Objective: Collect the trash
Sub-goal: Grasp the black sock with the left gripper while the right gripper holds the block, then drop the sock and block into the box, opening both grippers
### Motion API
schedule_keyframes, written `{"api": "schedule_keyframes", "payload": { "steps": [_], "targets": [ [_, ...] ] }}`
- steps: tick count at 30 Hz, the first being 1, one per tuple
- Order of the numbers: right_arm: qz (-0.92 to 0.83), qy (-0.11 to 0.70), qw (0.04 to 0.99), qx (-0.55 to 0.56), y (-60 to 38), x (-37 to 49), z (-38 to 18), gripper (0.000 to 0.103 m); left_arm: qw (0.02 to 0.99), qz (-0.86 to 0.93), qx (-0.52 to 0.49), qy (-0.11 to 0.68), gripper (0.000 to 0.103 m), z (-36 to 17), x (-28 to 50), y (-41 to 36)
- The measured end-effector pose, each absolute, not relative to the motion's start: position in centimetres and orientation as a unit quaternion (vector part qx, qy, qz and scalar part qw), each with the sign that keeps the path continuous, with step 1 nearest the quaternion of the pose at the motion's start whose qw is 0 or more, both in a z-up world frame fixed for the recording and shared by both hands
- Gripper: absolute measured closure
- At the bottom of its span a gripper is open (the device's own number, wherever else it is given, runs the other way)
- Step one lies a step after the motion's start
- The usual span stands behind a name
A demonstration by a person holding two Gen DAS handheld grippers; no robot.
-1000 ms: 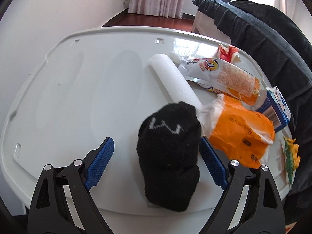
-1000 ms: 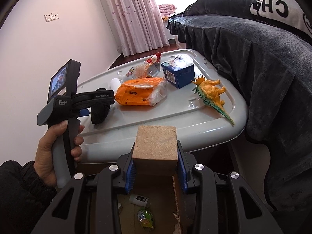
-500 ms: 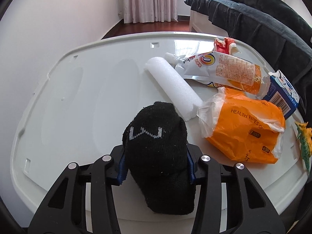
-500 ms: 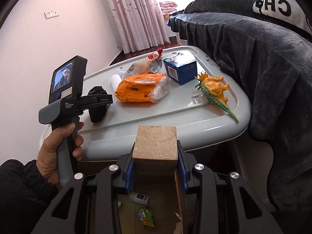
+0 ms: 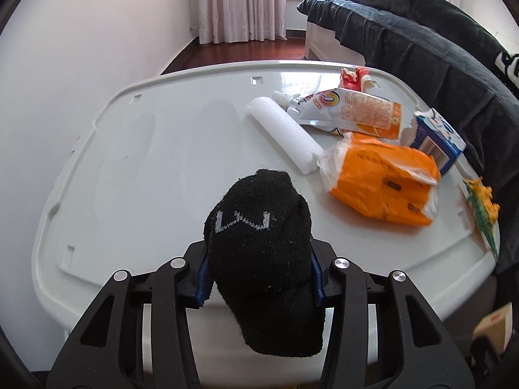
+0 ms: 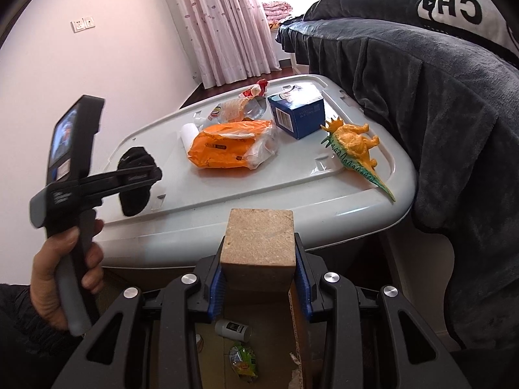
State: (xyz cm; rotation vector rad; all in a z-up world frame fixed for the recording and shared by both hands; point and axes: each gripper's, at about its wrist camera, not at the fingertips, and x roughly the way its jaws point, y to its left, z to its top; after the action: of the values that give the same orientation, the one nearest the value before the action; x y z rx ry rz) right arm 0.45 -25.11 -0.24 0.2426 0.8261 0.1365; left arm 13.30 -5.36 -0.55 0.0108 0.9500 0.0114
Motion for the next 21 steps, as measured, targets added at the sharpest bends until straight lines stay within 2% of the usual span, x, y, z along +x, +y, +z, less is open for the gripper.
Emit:
{"api": "schedule_keyframes", "payload": {
  "steps": [11,21],
  "targets": [
    [0.076,0.401,0.907,0.106,-24.3,0.1,-0.3,0.067,0.876,-0.005,-0.007,0.482,0.059,0.1,3.1,-2.3],
    [0.114,0.411,0.9,0.092,-21.4,-3.2,-0.7,0.067,0.844,-0.019,0.015,0.536,0.059,-3.7,-4.1,-1.9]
  ]
}}
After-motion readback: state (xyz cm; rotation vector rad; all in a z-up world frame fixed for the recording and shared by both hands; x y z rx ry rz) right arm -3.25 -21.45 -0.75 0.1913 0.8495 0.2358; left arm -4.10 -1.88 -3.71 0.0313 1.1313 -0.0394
